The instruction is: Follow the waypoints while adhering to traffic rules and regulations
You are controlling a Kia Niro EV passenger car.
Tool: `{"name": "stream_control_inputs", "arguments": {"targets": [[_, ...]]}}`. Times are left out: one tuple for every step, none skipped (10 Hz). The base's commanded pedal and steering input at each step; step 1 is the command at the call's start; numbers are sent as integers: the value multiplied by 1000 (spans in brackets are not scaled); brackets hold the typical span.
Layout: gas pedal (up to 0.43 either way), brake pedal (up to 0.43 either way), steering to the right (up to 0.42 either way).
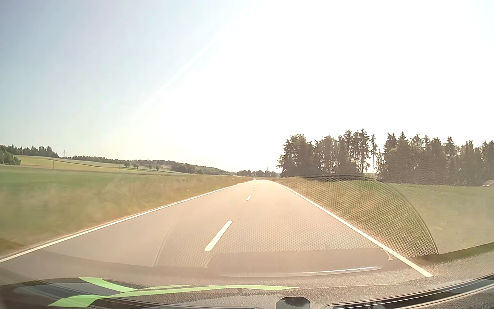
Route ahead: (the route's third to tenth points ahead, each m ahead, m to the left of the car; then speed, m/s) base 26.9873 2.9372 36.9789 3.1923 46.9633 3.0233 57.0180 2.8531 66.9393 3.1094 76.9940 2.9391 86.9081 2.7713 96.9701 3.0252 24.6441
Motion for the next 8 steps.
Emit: {"name": "stream_control_inputs", "arguments": {"targets": [[209, 0, -1], [209, 0, 0], [220, 0, 0], [220, 0, 0], [209, 0, 0], [197, 0, 0], [197, 0, 0], [197, 0, -1]]}}
